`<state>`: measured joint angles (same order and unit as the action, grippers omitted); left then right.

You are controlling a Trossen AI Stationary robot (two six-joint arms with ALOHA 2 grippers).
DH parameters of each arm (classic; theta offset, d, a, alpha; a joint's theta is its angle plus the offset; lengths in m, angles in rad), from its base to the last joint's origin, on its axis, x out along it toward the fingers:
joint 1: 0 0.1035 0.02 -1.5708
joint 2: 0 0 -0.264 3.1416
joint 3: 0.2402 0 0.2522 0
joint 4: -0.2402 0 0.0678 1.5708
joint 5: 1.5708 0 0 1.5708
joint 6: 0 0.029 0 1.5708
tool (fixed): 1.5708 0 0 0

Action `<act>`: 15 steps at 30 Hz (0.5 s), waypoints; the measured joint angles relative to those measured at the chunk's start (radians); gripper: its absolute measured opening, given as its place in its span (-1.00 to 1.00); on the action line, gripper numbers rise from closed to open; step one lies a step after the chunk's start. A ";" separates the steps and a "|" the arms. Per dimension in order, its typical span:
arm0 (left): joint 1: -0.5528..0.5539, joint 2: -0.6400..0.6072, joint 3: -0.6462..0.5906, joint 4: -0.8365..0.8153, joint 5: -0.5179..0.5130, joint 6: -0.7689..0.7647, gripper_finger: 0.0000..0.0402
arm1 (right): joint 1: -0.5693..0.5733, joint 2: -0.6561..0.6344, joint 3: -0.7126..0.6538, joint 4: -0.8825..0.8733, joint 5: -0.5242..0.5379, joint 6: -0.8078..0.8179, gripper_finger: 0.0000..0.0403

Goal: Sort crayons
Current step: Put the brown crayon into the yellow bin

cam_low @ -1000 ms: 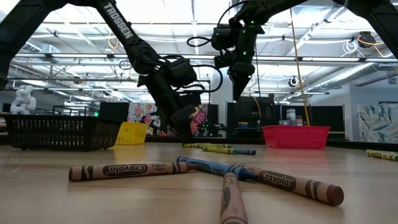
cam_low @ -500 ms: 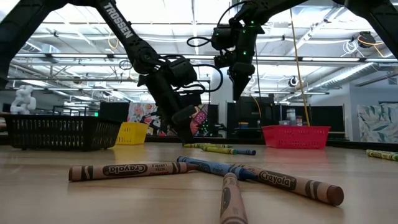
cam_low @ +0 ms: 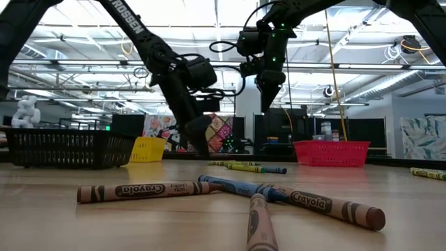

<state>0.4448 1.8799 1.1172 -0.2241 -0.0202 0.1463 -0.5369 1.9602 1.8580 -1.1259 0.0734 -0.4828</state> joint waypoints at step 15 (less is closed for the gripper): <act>0.000 -0.211 0.002 -0.257 -0.045 0.027 -0.96 | 0.000 0.000 0.000 -0.001 0.000 0.027 -0.64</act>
<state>0.4450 1.6689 1.1194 -0.4813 -0.0656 0.1738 -0.5369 1.9602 1.8580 -1.1269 0.0734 -0.4554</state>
